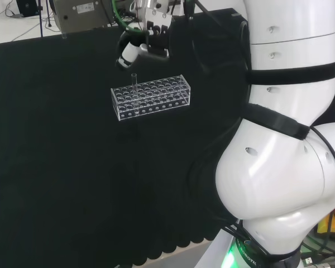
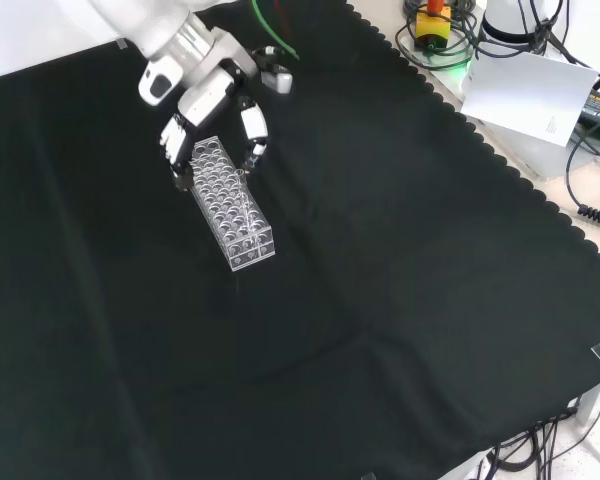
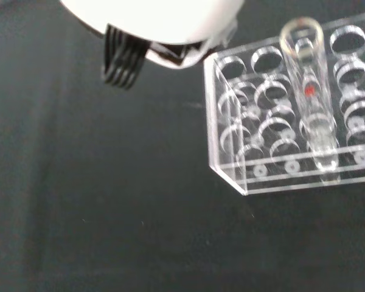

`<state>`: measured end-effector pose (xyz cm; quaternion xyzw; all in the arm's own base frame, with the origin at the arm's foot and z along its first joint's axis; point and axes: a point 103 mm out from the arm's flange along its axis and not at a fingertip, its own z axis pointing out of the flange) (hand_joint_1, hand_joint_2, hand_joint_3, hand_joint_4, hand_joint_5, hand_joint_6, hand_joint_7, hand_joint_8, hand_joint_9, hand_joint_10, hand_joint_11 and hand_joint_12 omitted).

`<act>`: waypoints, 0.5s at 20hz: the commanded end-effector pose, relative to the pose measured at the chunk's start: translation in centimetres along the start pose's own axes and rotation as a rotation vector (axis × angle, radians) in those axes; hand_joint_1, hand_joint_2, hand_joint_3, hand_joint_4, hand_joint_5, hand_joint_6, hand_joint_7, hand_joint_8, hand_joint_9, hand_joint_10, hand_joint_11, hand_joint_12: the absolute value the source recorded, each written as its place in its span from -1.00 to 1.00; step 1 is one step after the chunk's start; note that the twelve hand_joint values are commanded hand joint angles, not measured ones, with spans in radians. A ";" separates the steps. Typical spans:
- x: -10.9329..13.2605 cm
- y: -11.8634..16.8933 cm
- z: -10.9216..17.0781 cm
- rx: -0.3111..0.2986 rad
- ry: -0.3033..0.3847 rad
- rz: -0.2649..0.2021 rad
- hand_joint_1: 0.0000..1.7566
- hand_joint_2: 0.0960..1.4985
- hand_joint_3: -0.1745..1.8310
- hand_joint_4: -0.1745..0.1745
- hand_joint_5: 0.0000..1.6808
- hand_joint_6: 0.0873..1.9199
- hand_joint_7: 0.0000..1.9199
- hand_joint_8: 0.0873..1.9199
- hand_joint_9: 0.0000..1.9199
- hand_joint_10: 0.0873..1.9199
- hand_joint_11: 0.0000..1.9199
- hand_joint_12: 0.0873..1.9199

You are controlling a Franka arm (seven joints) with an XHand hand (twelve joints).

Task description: Put the test tube back in the rack.

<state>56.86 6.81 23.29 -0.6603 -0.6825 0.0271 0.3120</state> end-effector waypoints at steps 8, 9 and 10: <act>5.2 -6.5 -10.5 -0.260 -0.045 -0.196 0.16 -0.36 -0.15 -0.18 -0.63 -0.51 -0.77 -0.01 -0.74 0.02 -0.93 0.68; 5.5 -6.9 -10.9 -0.268 -0.052 -0.202 0.16 -0.36 -0.15 -0.18 -0.63 -0.52 -0.77 -0.01 -0.74 0.02 -0.93 0.68; 5.6 -7.2 -11.4 -0.276 -0.057 -0.206 0.16 -0.35 -0.16 -0.18 -0.63 -0.53 -0.77 -0.01 -0.74 0.02 -0.93 0.69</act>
